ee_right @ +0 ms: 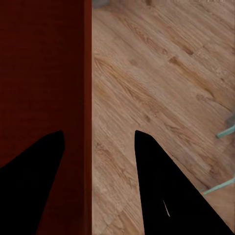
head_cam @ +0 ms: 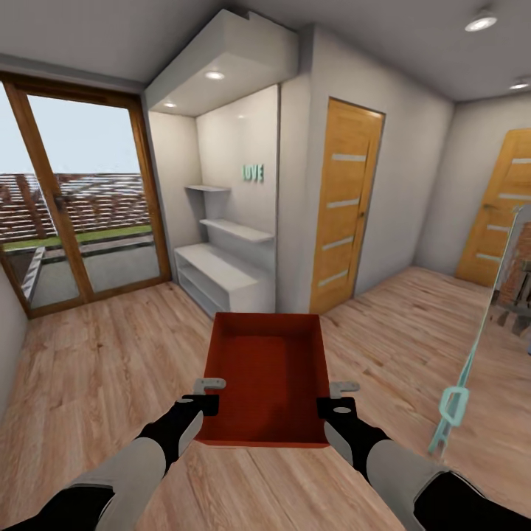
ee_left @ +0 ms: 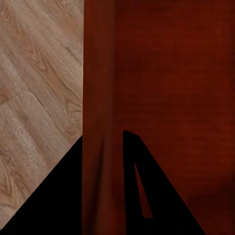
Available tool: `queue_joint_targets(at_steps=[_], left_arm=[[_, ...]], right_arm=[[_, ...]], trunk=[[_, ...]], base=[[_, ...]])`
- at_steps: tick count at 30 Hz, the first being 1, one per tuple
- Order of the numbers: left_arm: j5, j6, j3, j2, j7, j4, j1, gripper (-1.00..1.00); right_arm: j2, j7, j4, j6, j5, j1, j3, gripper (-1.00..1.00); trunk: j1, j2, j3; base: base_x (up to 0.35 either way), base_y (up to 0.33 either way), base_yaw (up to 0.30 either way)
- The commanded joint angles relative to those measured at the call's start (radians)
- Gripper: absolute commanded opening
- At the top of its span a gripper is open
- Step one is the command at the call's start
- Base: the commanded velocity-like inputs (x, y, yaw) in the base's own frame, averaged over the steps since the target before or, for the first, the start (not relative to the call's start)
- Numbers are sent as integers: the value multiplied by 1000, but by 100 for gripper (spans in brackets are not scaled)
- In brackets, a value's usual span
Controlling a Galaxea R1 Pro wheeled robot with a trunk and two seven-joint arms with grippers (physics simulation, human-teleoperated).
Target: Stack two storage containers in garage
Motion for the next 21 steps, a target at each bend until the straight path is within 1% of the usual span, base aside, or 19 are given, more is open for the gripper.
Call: queue_joint_targets(at_steps=[1,21], left_arm=[[-16,8,17,1,10,-1,0,-100],[-16,8,17,1,10,-1,0,-100]], right_arm=[[0,36,-11,5,5,-1,-32,-100],[0,36,-11,5,5,-1,-32,-100]], trunk=[[1,-2,-2],[1,-2,-2]], base=[[322,0,0],[322,0,0]])
